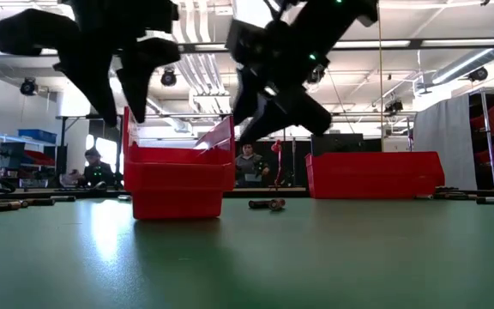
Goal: Sort batteries
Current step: Move the left red bin to the middle of the table, then put the big black battery into the left red bin
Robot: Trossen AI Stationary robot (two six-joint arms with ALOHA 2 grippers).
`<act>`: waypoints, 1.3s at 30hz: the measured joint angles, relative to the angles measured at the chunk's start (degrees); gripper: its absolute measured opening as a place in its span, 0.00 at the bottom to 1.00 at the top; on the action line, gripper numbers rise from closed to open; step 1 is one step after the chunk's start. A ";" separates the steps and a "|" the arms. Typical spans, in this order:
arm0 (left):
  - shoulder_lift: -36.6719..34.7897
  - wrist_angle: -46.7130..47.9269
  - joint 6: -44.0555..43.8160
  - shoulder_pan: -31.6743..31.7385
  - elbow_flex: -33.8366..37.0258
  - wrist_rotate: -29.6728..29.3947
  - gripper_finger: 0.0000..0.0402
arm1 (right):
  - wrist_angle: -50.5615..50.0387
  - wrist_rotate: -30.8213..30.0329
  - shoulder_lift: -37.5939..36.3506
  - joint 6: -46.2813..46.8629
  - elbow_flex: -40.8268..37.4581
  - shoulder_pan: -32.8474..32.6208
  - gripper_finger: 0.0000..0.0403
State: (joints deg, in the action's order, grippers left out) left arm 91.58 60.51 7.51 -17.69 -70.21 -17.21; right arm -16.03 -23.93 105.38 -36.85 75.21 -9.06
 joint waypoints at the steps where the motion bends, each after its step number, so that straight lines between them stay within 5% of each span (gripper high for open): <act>1: -1.74 -0.48 -0.87 0.00 1.39 -0.04 0.41 | -0.70 2.08 0.59 1.35 0.85 0.11 0.50; 13: -32.70 -21.33 -18.66 -0.04 24.20 -10.66 0.39 | 0.37 16.31 6.12 12.69 4.24 -0.10 0.50; 19: -43.81 -18.31 -39.18 -0.04 31.99 -18.99 0.39 | 1.53 24.47 6.73 16.63 9.04 -0.22 0.50; 24: -48.42 -15.64 -48.55 -0.04 34.72 -15.38 0.39 | 0.39 22.38 6.71 14.78 10.63 0.17 0.50; 32: -47.77 -15.73 -48.76 -0.04 36.99 -13.12 0.39 | -16.09 4.48 4.92 13.64 11.42 0.35 0.50; 39: -43.89 -16.03 -45.57 -0.04 38.94 -11.69 0.39 | -27.46 2.96 2.99 19.25 10.98 1.32 0.50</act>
State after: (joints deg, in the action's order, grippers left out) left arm 47.69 44.47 -38.06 -17.74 -31.27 -28.91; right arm -43.48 -20.97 108.37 -17.59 86.19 -7.74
